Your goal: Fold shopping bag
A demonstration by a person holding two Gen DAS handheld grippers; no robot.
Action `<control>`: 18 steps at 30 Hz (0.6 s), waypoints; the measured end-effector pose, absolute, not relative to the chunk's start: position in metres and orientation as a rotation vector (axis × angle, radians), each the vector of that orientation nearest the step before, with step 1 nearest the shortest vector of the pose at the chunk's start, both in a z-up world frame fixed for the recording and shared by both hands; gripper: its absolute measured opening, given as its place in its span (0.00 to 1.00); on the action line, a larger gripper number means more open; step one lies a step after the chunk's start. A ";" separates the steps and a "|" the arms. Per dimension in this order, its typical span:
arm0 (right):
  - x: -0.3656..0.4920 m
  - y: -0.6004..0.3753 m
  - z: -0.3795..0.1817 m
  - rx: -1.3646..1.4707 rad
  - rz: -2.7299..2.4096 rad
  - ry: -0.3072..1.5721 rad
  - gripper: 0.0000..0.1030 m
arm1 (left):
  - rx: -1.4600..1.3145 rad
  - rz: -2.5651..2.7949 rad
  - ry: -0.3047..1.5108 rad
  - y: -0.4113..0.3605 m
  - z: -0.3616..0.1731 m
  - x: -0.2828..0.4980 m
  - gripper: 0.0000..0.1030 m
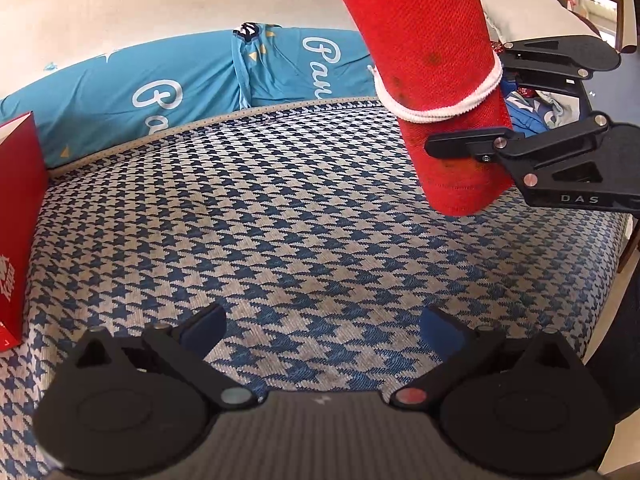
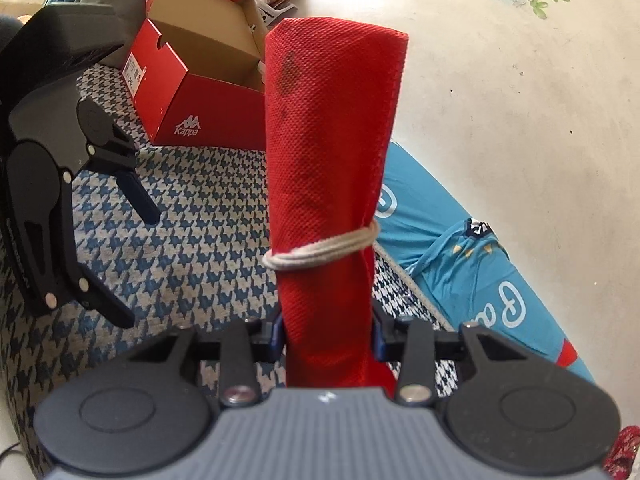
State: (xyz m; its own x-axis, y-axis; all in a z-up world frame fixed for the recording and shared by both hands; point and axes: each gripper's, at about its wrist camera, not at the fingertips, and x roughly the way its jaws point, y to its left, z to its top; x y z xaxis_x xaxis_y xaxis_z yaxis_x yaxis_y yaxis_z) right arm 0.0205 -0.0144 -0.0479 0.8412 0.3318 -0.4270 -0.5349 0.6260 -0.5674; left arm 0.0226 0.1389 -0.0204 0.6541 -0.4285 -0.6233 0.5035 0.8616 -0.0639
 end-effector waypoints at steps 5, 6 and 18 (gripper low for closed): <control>0.011 -0.035 -0.023 -0.666 0.533 0.315 0.36 | 0.119 -0.541 0.673 0.134 -0.017 0.024 1.00; 0.008 -0.040 -0.015 -0.639 0.539 0.320 0.36 | 0.120 -0.543 0.674 0.133 -0.017 0.024 1.00; 0.023 -0.057 0.013 -0.313 0.603 0.428 0.36 | 0.107 -0.562 0.681 0.132 -0.017 0.033 1.00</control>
State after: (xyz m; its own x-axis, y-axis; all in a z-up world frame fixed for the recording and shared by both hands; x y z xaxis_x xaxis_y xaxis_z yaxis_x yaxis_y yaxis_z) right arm 0.0230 -0.0575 0.0132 0.7409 0.4771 -0.4728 -0.6038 0.7813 -0.1578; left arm 0.0325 0.1317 -0.0167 0.6352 -0.4569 -0.6226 0.5251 0.8467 -0.0856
